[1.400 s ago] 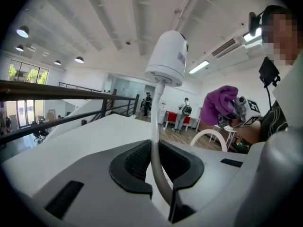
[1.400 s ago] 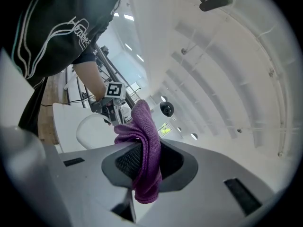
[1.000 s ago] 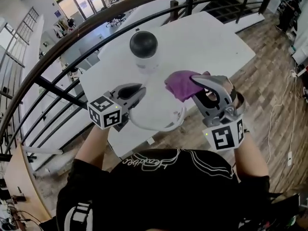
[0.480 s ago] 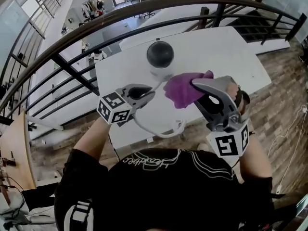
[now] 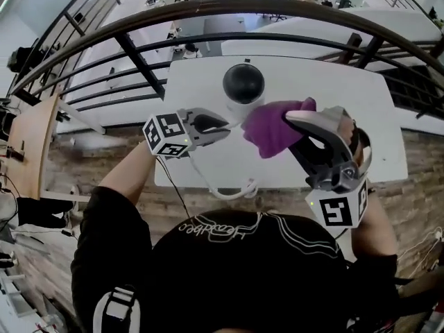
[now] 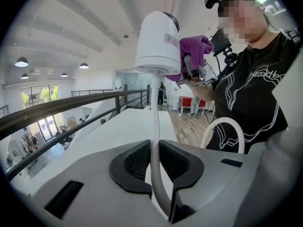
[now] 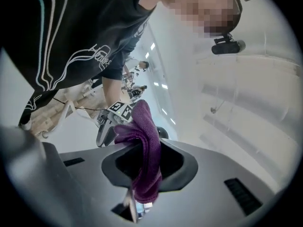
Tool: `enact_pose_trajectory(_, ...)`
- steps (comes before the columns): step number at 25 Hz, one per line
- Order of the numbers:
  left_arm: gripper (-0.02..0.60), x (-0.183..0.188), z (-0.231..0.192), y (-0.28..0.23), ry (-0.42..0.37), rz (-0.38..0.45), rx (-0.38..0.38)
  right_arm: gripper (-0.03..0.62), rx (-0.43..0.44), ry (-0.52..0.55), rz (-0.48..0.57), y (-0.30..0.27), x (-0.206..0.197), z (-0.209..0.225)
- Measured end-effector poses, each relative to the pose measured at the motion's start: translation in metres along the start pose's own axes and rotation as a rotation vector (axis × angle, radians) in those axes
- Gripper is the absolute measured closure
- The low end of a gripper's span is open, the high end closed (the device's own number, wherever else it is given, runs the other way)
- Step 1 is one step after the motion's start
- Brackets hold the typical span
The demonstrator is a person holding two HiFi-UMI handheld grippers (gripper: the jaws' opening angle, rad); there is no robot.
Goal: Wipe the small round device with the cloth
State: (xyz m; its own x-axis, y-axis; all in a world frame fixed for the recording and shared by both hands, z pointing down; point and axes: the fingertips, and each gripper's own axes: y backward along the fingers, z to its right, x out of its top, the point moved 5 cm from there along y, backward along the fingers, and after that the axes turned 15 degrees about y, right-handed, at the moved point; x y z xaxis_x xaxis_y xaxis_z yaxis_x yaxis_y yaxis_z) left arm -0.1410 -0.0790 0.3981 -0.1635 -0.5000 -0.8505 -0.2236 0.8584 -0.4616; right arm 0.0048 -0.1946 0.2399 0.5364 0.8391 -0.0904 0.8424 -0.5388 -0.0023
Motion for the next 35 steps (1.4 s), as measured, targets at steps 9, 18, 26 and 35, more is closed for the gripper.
enact_pose_trajectory(9,0.522,0.012,0.003,-0.004,0.031,-0.027,0.127,0.528,0.021,0.116,0.224,-0.016,-0.017,0.007)
enact_pose_trajectory(18,0.522,-0.004,0.002,-0.005,0.029,-0.024,0.221,0.528,0.049,0.117,0.328,-0.03,-0.025,-0.02)
enact_pose_trajectory(26,0.522,-0.011,0.002,-0.005,-0.007,-0.031,0.304,0.528,0.077,0.062,0.384,-0.038,-0.027,-0.041)
enact_pose_trajectory(35,0.511,-0.003,0.01,-0.01,0.013,0.001,0.401,0.528,0.126,0.013,0.426,-0.023,-0.04,-0.058)
